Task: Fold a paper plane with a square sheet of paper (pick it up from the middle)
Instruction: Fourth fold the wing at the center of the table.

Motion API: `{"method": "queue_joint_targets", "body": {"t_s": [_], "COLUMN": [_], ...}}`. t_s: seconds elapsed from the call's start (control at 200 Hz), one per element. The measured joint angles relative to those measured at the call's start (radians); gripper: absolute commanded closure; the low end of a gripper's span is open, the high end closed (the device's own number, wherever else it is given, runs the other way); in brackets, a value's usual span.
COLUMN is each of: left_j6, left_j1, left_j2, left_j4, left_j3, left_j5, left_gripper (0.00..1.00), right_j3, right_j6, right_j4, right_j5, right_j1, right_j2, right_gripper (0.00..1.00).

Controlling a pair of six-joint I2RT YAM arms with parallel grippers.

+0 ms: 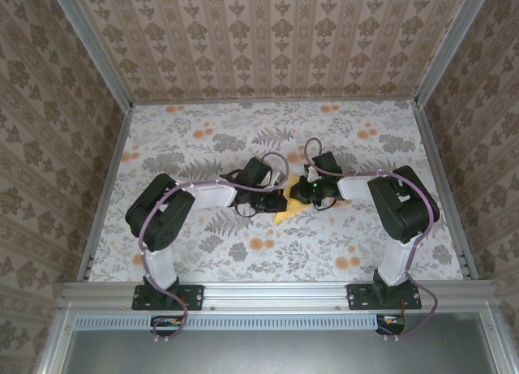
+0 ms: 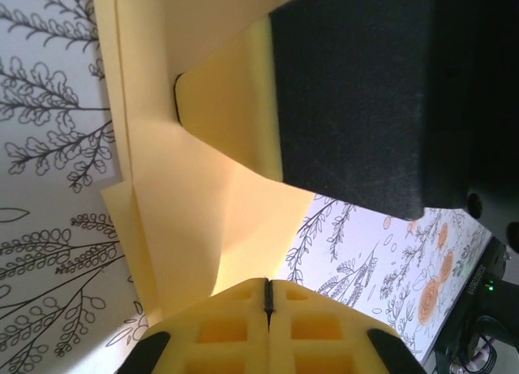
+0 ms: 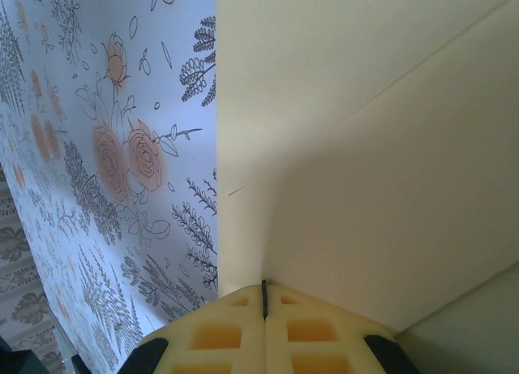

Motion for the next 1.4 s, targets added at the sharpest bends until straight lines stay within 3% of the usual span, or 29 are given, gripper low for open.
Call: {"method": "queue_joint_targets", "body": {"t_s": [0.775, 1.155, 1.4], "left_j6": [-0.085, -0.152, -0.169], "left_j1": [-0.014, -0.015, -0.005], "left_j2": [0.007, -0.069, -0.155], "left_j4": [0.085, 0.26, 0.184], "left_j3": [-0.095, -0.26, -0.303], "left_j5": [0.0, -0.005, 0.024], "left_gripper": [0.98, 1.0, 1.0], "right_j3": [0.015, 0.027, 0.027], "right_j6": [0.0, 0.0, 0.0], "right_j4": [-0.016, -0.027, -0.026], "right_j5": [-0.005, -0.019, -0.024], "right_j1": [0.0, -0.001, -0.001], "right_j2": [0.01, 0.02, 0.022], "right_gripper": [1.0, 1.0, 1.0]}}
